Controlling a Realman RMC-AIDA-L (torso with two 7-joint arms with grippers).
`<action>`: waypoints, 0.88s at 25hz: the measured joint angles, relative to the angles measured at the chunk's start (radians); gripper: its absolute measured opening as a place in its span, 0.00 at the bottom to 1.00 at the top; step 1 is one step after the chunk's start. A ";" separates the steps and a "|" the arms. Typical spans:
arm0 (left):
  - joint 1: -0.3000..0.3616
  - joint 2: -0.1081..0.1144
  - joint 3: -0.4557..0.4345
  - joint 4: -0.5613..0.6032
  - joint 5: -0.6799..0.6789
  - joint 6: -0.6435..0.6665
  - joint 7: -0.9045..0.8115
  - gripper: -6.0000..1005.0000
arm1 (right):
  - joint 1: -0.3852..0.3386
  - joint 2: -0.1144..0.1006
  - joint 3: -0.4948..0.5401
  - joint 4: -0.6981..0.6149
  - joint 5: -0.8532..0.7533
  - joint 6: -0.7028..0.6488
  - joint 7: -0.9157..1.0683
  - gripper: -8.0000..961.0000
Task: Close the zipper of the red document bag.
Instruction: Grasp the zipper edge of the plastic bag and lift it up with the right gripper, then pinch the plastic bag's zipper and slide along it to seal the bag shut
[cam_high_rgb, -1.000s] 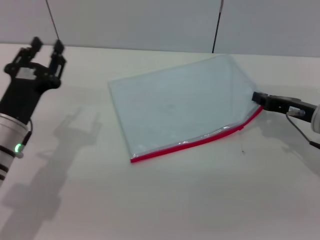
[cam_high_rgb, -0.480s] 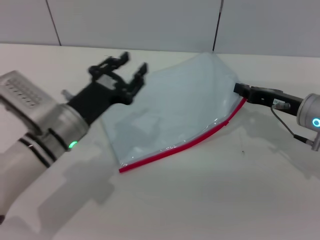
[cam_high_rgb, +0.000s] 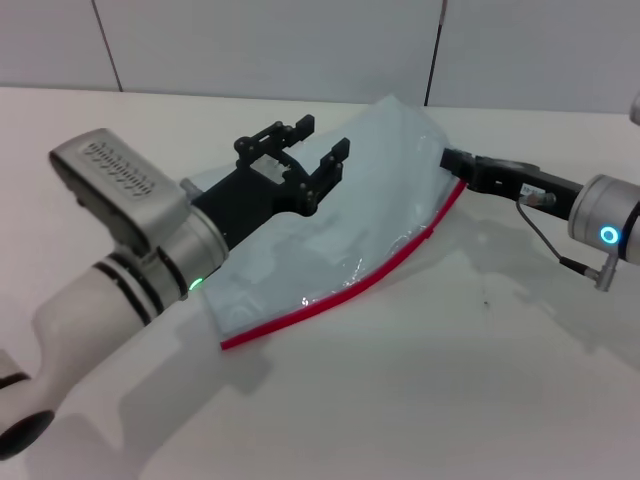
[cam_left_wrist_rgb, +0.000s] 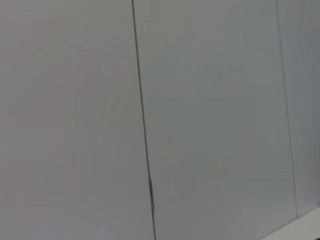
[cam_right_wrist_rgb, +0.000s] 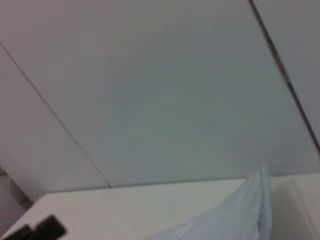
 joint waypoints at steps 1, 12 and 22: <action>-0.008 0.000 0.000 -0.002 0.000 -0.015 0.000 0.51 | 0.000 0.000 0.000 0.000 0.000 0.000 0.000 0.12; -0.082 -0.001 0.008 -0.076 0.015 -0.170 0.004 0.51 | 0.022 0.002 0.001 0.022 0.001 -0.009 -0.006 0.11; -0.051 -0.002 0.010 -0.081 0.096 -0.199 0.097 0.51 | 0.019 0.001 0.047 0.022 0.001 -0.009 -0.023 0.11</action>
